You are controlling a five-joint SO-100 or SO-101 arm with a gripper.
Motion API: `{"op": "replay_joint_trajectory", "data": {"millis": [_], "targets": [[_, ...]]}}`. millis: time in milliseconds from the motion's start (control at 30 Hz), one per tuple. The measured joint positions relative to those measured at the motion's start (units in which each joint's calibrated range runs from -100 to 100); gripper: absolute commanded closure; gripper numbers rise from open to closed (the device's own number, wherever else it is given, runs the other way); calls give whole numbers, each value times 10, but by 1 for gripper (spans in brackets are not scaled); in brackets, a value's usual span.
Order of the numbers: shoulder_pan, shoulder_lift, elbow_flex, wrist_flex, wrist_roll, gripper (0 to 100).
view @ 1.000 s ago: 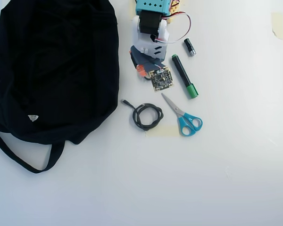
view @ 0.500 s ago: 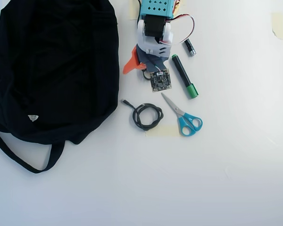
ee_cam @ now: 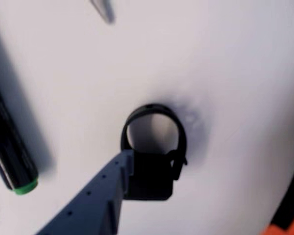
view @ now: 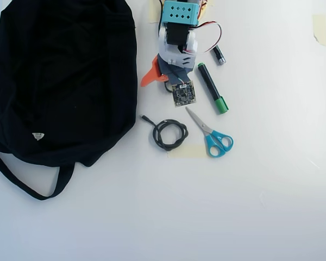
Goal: Put the bike light into the black bag
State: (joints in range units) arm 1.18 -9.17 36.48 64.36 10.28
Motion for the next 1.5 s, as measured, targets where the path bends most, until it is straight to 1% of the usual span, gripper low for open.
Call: {"op": "replay_joint_trajectory", "data": {"millis": [267, 333, 433, 500, 833, 967, 1200, 1433, 1500], "targets": [[-1, 0, 0, -11, 1, 57], [0, 0, 0, -11, 1, 60], [0, 0, 0, -11, 1, 69], [0, 0, 0, -11, 1, 72], [-1, 2, 0, -11, 1, 72], [-1, 29, 0, -14, 1, 72], [1, 71, 0, -57, 1, 72], [17, 110, -2, -63, 2, 73], [18, 117, -2, -63, 4, 76]]}}
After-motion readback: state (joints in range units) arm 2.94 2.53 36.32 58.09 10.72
